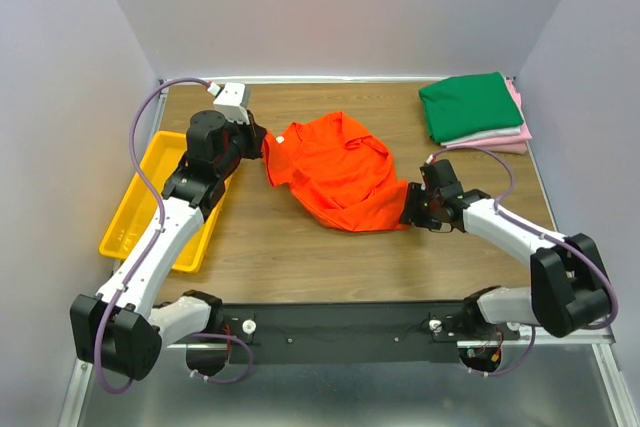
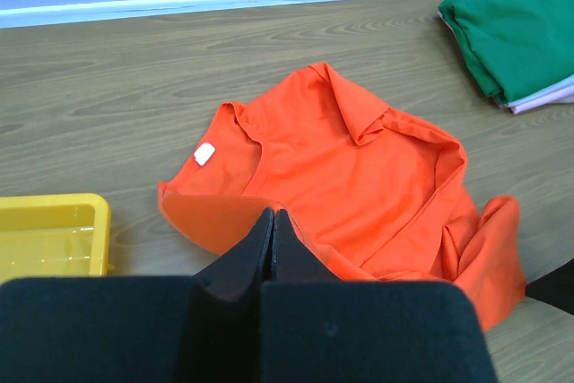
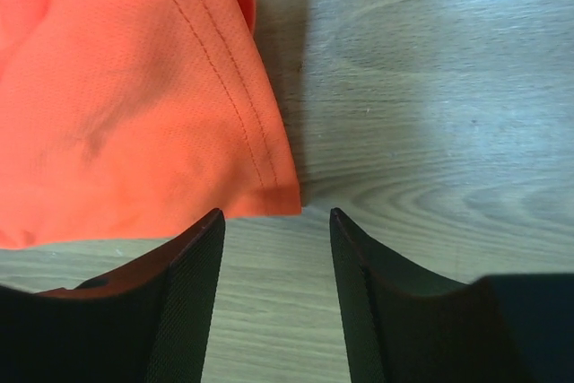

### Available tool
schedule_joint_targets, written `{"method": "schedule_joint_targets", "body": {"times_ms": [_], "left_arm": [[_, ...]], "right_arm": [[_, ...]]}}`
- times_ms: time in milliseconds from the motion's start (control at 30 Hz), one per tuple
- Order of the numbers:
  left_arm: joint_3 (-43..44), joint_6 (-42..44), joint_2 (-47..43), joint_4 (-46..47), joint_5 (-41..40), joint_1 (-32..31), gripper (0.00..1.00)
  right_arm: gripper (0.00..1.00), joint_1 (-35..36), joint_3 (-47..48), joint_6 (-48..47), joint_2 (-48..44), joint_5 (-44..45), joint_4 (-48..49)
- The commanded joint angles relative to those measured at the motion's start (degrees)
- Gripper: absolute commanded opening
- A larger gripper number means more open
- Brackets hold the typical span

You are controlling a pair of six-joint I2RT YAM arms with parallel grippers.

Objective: Fold and stack the t-shirts
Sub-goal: Flatten the tshirt out

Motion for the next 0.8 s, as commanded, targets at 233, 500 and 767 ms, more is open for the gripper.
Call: {"method": "schedule_joint_targets", "body": {"times_ms": [233,500,767], "left_arm": [[-0.1,0.6,1.1,-0.5,-0.4,0.2,0.00],[-0.1,0.6,1.1,-0.4,-0.1,0.2,0.00],[0.1,0.8,2.1,-0.9,-0.5,0.2,0.00]], "right_arm": [[0.48,0.8,-1.8,0.9,5.3,-4.0,6.2],[0.17,1.0,-4.2,1.6,5.7,-3.7,6.3],[0.00,1.1,-3.8,1.0,-2.4,-5.1,4.1]]}}
